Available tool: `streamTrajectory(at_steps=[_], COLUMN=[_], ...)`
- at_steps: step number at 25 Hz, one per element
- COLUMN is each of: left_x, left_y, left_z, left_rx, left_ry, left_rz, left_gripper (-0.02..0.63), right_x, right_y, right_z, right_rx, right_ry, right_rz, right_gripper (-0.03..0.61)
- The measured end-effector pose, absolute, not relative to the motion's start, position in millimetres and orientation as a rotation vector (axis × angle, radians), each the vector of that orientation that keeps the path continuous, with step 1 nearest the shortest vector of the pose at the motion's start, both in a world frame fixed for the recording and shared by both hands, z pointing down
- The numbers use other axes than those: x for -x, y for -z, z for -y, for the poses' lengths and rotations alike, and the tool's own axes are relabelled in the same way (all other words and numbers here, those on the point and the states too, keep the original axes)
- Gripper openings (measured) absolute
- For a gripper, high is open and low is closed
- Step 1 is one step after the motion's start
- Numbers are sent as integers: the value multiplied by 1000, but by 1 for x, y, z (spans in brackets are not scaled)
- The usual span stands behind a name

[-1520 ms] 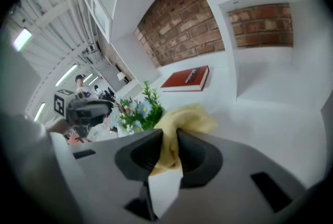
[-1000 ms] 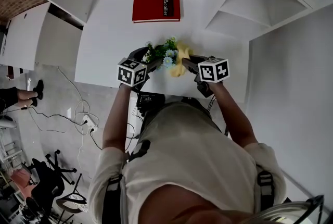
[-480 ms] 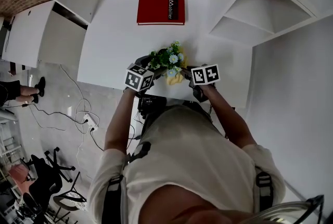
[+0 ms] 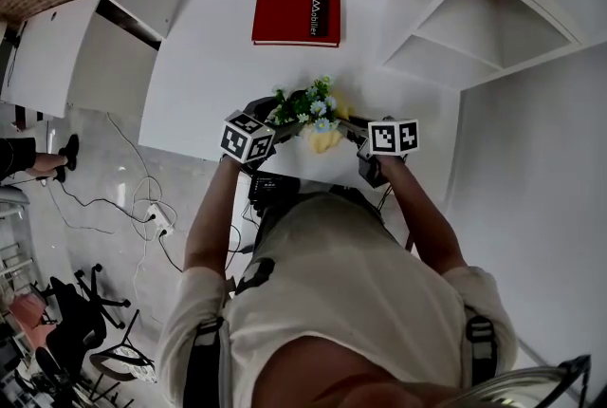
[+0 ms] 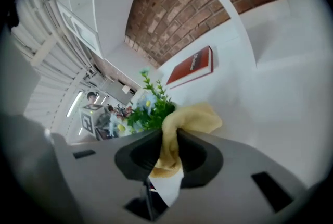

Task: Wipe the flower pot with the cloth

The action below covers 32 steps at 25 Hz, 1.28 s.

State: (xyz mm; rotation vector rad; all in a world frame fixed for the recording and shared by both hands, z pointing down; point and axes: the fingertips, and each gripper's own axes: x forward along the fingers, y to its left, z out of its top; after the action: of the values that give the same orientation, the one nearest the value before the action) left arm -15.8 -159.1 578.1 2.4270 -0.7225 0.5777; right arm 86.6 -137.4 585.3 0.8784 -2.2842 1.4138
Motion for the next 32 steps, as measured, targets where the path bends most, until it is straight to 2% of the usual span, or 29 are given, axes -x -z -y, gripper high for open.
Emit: streamTrajectory(at_steps=[3, 19, 25, 32], left_x=[9, -4, 8, -12], left_y=[-587, -588, -571, -585], left_z=[154, 134, 148, 154], left_rx=[-2421, -2435, -2501, -2574], left_ry=[-600, -595, -612, -794], left_rz=[680, 692, 715, 562], left_gripper=[339, 339, 339, 339], right_x=[-85, -77, -86, -81], right_y=[-572, -647, -645, -614], right_z=[150, 108, 107, 120], right_rx=[-901, -969, -952, -919], right_ry=[-1419, -1503, -1501, -1376], right_rz=[2343, 2092, 2086, 2185], right_gripper=[91, 92, 92, 94])
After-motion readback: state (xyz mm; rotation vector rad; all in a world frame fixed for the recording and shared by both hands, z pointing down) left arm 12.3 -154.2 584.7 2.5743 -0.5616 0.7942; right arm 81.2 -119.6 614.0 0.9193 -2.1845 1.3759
